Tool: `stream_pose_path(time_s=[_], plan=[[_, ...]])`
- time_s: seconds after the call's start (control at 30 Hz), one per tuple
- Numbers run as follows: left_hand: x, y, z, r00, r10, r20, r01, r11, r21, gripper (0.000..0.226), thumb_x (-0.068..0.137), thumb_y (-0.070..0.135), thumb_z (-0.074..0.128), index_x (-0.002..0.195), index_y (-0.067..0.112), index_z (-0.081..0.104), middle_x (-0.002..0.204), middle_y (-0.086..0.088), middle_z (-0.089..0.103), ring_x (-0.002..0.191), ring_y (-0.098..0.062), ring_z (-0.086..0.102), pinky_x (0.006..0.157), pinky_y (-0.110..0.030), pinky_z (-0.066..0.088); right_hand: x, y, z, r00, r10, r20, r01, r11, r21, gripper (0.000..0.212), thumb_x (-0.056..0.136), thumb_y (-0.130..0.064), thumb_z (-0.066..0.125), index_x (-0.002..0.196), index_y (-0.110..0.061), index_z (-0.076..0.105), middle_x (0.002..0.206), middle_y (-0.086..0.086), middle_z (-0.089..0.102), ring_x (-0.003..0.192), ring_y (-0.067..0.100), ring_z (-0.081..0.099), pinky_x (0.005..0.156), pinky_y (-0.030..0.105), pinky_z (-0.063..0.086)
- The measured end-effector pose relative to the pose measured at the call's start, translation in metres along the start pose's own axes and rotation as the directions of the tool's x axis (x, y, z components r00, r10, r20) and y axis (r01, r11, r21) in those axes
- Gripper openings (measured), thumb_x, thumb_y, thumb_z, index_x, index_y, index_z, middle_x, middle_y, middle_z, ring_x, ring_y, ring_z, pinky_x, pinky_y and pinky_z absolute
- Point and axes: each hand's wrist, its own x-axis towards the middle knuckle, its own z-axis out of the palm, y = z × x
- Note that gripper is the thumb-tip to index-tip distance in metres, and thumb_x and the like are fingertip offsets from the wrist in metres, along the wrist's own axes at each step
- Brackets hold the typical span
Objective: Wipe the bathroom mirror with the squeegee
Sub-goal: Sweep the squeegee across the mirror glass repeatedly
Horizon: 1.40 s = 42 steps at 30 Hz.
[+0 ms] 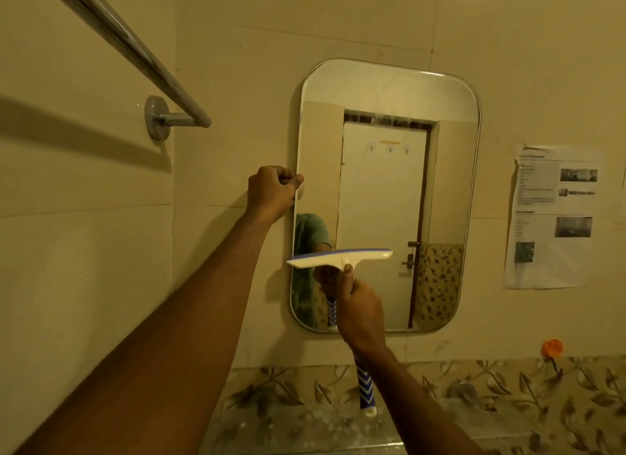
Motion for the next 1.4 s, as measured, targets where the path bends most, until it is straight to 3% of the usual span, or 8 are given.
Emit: stream_pose_path(time_s=[0.13,0.37,0.6,0.7,0.83,0.97,1.1,1.4], plan=[[-0.018,-0.016,0.003,0.999,0.006,0.034,-0.009,0.997,0.078,0.032,0.089,0.030,0.067,0.106,0.003,0.067,0.094,-0.012,0.068,0.086,-0.030,0.070,0.069,-0.043,0.061,0.020,-0.022,-0.015,0.995,-0.101,0.003,0.101,0.995,0.019,0.053,0.101,-0.054,0.028,0.082,-0.021,0.065,0.073,-0.001,0.068,0.064,0.014,0.066,0.051,0.023,0.050],[-0.027,-0.020,0.002,0.999,0.002,0.034,-0.006,0.994,0.108,0.032,0.086,0.028,0.070,0.106,0.004,0.068,0.101,-0.015,0.070,0.093,-0.030,0.067,0.081,-0.047,0.058,0.003,-0.002,-0.002,0.998,-0.057,0.018,0.057,0.998,0.009,0.052,0.102,-0.051,0.027,0.085,-0.019,0.065,0.077,0.004,0.070,0.070,0.020,0.068,0.064,0.039,0.059],[-0.036,-0.024,0.004,0.999,-0.002,0.051,-0.004,0.994,0.111,0.033,0.087,0.024,0.069,0.113,0.004,0.065,0.107,-0.015,0.069,0.098,-0.027,0.066,0.081,-0.046,0.058,-0.043,0.044,0.008,0.997,0.031,0.064,-0.025,0.996,-0.089,0.057,0.100,-0.053,0.023,0.084,-0.017,0.064,0.061,-0.007,0.055,0.051,0.002,0.051,0.044,0.010,0.031],[-0.044,-0.030,0.005,0.999,-0.009,0.049,0.003,0.993,0.117,0.031,0.088,0.025,0.068,0.111,0.005,0.066,0.106,-0.014,0.069,0.097,-0.027,0.066,0.081,-0.046,0.058,-0.037,0.038,0.004,0.998,0.005,0.068,0.000,0.997,-0.076,0.053,0.101,-0.053,0.025,0.084,-0.021,0.063,0.065,-0.006,0.059,0.056,0.003,0.055,0.046,0.012,0.034],[-0.048,-0.035,0.006,0.999,-0.020,0.040,0.015,0.993,0.116,0.034,0.089,0.027,0.067,0.114,0.004,0.066,0.107,-0.015,0.069,0.095,-0.029,0.067,0.077,-0.045,0.060,-0.012,0.017,-0.006,0.996,-0.070,0.055,0.069,0.997,0.022,0.051,0.101,-0.052,0.028,0.091,-0.021,0.067,0.083,-0.001,0.071,0.074,0.009,0.067,0.062,0.029,0.058],[-0.050,-0.039,0.006,0.999,-0.021,0.031,0.017,0.994,0.110,0.035,0.089,0.028,0.067,0.114,0.004,0.066,0.107,-0.015,0.069,0.095,-0.028,0.067,0.078,-0.045,0.059,-0.011,0.024,-0.001,0.995,-0.076,0.062,0.077,0.997,-0.006,0.057,0.102,-0.051,0.025,0.095,-0.015,0.069,0.082,0.001,0.071,0.072,0.009,0.067,0.059,0.023,0.055],[-0.049,-0.040,0.007,0.999,-0.017,0.029,0.013,0.994,0.110,0.034,0.089,0.026,0.066,0.115,0.004,0.065,0.108,-0.016,0.069,0.097,-0.029,0.067,0.082,-0.046,0.058,-0.036,0.053,0.008,0.997,-0.018,0.069,0.025,0.994,-0.110,0.057,0.102,-0.052,0.024,0.080,-0.018,0.064,0.058,-0.004,0.058,0.045,0.003,0.050,0.038,0.010,0.033],[-0.053,-0.042,0.010,0.999,-0.048,0.007,0.047,0.994,0.104,0.032,0.089,0.028,0.066,0.111,0.005,0.066,0.106,-0.015,0.070,0.098,-0.028,0.066,0.083,-0.046,0.057,-0.046,0.077,-0.009,0.994,-0.051,0.095,0.078,0.947,-0.313,0.056,0.101,-0.053,0.024,0.059,-0.026,0.049,0.046,-0.008,0.046,0.040,-0.001,0.049,0.034,0.012,0.027]])
